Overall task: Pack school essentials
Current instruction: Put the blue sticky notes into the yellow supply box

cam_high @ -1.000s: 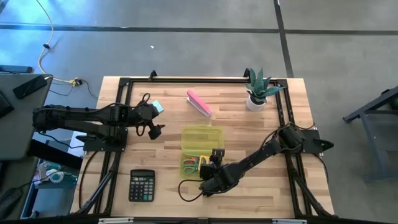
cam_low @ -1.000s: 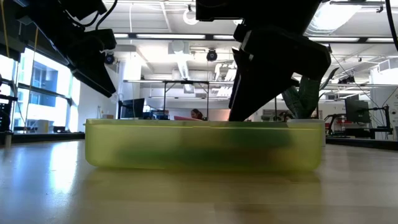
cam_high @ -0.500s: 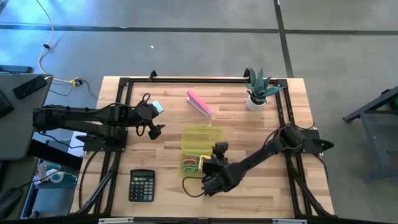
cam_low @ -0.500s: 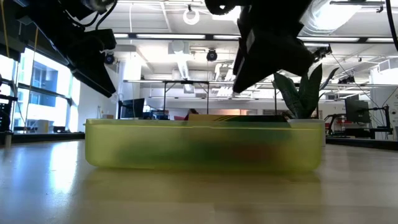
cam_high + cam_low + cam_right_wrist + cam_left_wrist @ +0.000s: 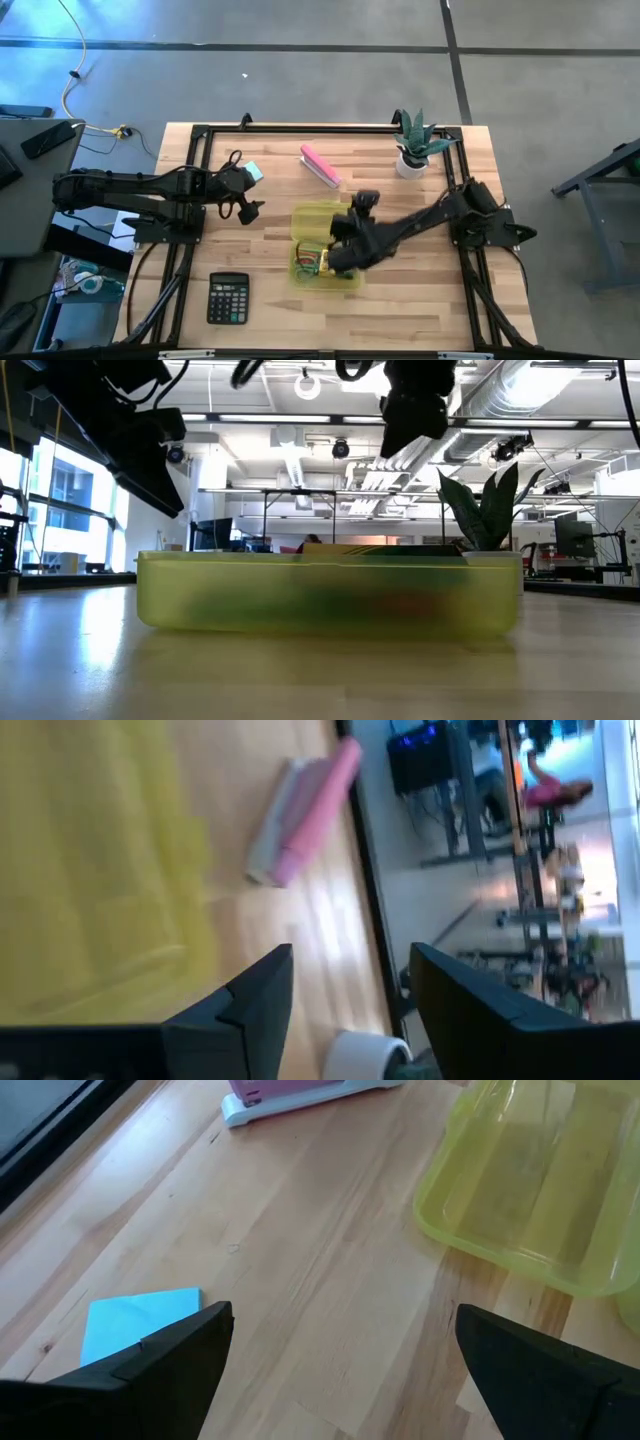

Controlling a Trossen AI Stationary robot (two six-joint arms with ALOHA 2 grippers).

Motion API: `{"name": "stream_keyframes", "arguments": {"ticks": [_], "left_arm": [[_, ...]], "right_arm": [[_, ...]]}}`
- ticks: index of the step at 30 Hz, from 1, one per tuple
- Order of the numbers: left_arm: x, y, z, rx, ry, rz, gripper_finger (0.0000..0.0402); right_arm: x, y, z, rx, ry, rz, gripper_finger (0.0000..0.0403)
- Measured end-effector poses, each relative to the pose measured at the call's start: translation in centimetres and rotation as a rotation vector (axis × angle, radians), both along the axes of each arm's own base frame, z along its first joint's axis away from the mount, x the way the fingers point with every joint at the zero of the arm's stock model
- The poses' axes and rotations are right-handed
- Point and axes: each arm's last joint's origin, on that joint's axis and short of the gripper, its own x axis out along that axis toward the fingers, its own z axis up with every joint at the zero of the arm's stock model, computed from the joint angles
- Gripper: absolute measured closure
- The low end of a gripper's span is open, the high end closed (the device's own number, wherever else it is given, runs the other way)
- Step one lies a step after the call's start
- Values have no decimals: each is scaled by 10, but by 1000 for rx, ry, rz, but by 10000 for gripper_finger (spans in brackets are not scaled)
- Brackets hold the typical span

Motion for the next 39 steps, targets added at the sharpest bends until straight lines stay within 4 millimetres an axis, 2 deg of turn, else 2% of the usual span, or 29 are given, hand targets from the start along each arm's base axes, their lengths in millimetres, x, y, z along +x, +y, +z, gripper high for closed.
{"name": "stream_keyframes", "arguments": {"ticks": [5,10,14,21,26,30,39], "left_arm": [[-2,-1,-2,-23,22,-13,30],[-4,-2,-3,-28,46,-12,30],[-3,-1,-3,-27,45,-14,30],[-3,-1,-3,-28,45,-13,30],[-4,-2,-4,-29,54,-13,30],[-5,-2,-4,-27,60,-10,30],[-5,-1,-4,-45,42,25,30]], "right_arm": [[-1,-38,16,5,-7,-96,239],[-4,-61,19,-9,48,-165,261],[-7,-69,19,-15,57,-210,278],[-15,-70,24,-16,39,-210,323],[-54,-78,14,-13,-5,-253,362],[-89,-81,7,79,-132,-278,394],[-150,-83,-6,334,-410,-137,402]]}}
